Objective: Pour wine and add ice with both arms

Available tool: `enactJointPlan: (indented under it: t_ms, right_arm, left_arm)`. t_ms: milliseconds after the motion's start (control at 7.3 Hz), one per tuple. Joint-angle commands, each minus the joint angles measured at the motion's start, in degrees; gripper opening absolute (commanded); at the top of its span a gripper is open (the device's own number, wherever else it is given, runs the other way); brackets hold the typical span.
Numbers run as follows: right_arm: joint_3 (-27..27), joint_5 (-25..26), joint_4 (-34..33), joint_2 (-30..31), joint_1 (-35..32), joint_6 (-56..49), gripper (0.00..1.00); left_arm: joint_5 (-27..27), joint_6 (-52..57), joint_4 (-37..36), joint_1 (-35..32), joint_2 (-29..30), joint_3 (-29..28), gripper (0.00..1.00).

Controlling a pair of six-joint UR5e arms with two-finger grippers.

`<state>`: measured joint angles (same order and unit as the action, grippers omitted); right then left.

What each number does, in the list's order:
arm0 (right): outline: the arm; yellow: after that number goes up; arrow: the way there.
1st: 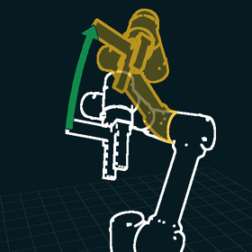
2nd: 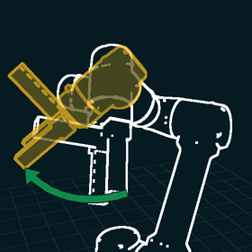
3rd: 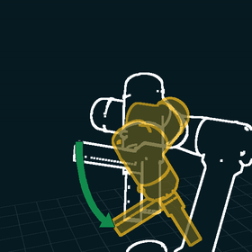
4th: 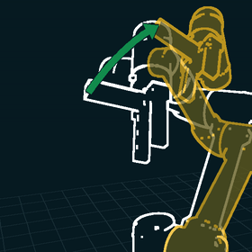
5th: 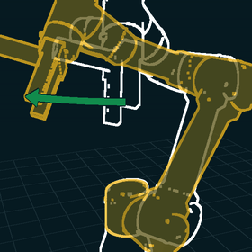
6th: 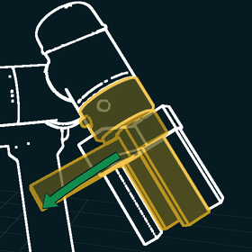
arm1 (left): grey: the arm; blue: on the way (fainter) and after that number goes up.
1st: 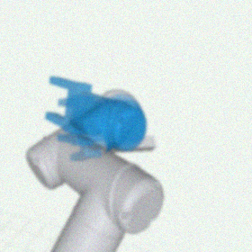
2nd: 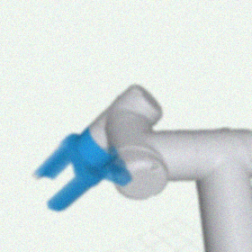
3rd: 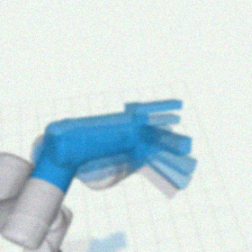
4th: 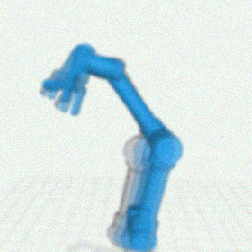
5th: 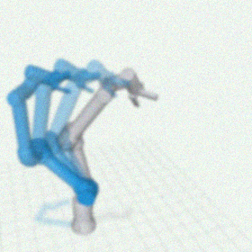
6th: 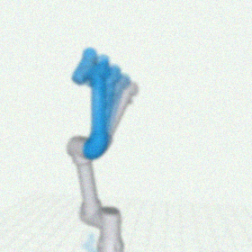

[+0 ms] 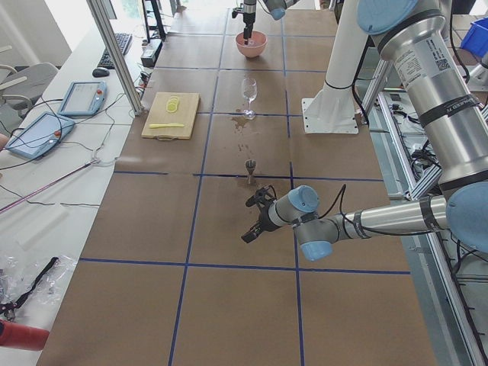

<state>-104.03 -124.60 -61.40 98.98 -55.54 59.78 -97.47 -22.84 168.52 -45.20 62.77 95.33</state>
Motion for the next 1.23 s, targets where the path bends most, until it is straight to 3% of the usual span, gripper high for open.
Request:
enactJointPlan:
  t_ms: [0, 137, 274, 411, 548, 822, 1095]
  right_arm:
    - [0.05, -0.12, 0.05, 0.95, 0.34, 0.42, 0.91]
    - [0.05, -0.21, 0.05, 1.22, 0.43, 0.42, 0.82]
    - [0.05, -0.21, 0.14, 1.92, 0.43, 0.51, 0.6]
    - [0.05, -0.3, 0.14, 2.18, 0.43, 0.77, 0.13]
    - [-0.03, -0.64, 0.31, 2.19, 0.43, 0.86, 0.0]
    - [-0.82, -0.65, 0.31, 2.1, 0.34, 0.86, 0.0]
    - [-6.33, -0.74, -0.47, 1.75, 0.17, 0.86, 0.0]
  left_arm:
    - [0.09, -3.07, 0.14, -0.07, 0.16, 0.12, 1.0]
    - [0.09, -3.26, 0.14, -0.07, 0.16, 0.38, 1.0]
    - [0.09, -3.27, 0.14, -0.07, 0.25, 0.39, 1.0]
    - [0.09, -4.57, 0.14, -0.07, 0.34, 0.56, 1.0]
    - [0.09, -6.58, 0.32, -0.07, 0.51, 0.65, 1.0]
    - [0.18, -7.31, 0.41, -0.07, 0.6, 0.74, 1.0]
    - [2.71, -8.89, 0.41, -0.07, 0.77, 0.74, 1.0]
